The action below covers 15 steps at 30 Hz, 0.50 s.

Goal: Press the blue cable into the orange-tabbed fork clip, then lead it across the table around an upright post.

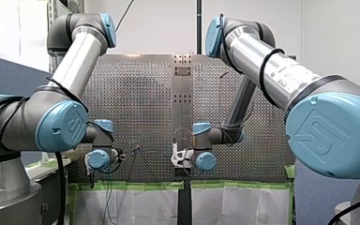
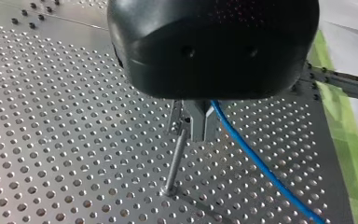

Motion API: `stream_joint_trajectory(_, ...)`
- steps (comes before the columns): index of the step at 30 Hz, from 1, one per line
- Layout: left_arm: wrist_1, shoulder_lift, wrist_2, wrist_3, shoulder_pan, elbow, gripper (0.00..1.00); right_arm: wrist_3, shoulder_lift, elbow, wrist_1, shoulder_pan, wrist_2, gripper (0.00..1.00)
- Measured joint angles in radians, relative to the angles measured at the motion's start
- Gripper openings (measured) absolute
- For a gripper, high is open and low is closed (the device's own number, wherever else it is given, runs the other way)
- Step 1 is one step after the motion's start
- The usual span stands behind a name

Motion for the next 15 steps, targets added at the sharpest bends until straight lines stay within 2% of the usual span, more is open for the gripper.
stream_joint_trajectory(15, -0.016, -0.059, 0.003, -0.024, -0.006, 0.075, 0.0, 0.005, 0.007, -0.008, -0.028, -0.006, -0.011, 0.0)
